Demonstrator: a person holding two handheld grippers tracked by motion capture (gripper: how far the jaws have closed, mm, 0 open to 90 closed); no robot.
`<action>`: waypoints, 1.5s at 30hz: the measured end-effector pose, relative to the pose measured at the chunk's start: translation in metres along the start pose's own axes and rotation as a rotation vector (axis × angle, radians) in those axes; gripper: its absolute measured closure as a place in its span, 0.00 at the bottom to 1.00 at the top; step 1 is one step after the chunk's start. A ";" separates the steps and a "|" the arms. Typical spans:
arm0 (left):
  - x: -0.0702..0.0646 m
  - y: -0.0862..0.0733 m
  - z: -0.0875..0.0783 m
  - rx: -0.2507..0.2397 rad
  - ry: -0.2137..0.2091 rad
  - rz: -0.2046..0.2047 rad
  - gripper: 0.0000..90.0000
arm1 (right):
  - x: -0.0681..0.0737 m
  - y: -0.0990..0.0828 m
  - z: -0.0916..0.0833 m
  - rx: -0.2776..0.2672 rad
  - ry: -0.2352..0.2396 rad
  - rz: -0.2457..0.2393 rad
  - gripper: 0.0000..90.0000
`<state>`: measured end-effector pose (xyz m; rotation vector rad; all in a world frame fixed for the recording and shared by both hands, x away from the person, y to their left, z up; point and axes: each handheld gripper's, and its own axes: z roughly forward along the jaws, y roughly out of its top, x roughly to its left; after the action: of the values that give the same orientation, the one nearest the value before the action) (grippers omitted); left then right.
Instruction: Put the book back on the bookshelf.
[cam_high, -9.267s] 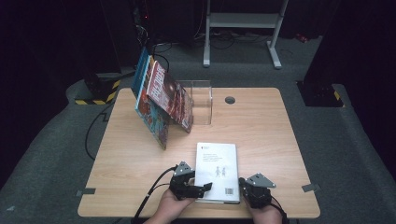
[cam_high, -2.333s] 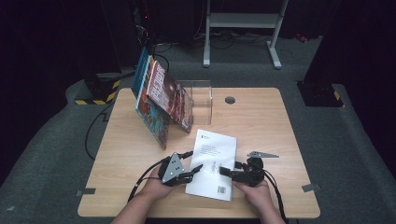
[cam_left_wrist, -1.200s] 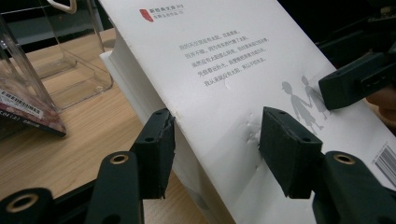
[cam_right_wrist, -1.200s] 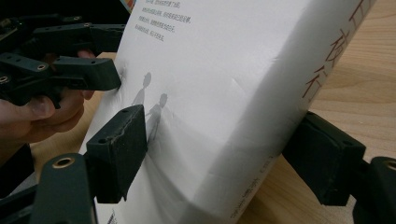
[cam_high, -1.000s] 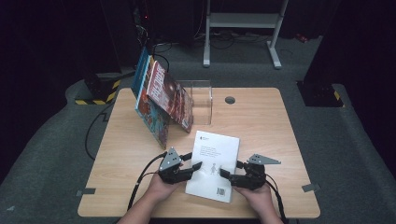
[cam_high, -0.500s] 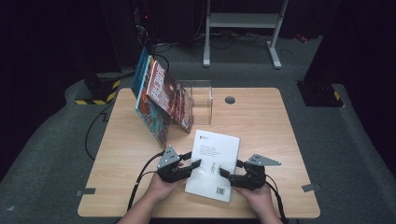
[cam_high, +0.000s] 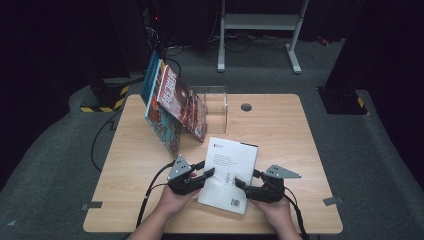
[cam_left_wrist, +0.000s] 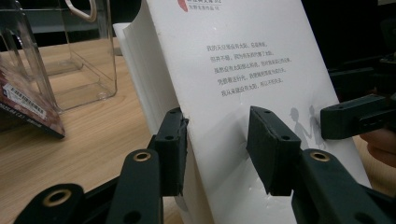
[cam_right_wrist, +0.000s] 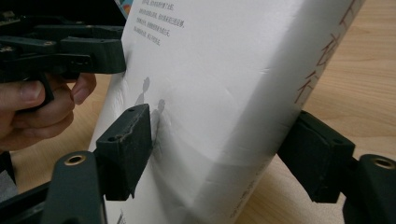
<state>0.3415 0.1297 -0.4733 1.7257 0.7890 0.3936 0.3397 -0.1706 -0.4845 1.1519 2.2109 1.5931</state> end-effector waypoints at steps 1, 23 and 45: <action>0.000 0.000 0.000 0.000 0.000 0.000 0.65 | 0.000 0.000 0.000 0.000 0.000 0.000 0.31; -0.003 0.006 -0.006 -0.060 0.023 0.023 0.69 | 0.008 0.008 -0.007 -0.067 -0.028 -0.039 0.39; -0.011 0.005 -0.010 -0.095 0.038 0.093 0.71 | 0.014 0.011 -0.015 -0.145 -0.076 -0.128 0.43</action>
<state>0.3291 0.1292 -0.4640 1.6745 0.7075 0.5202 0.3272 -0.1703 -0.4649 0.9939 2.0405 1.5999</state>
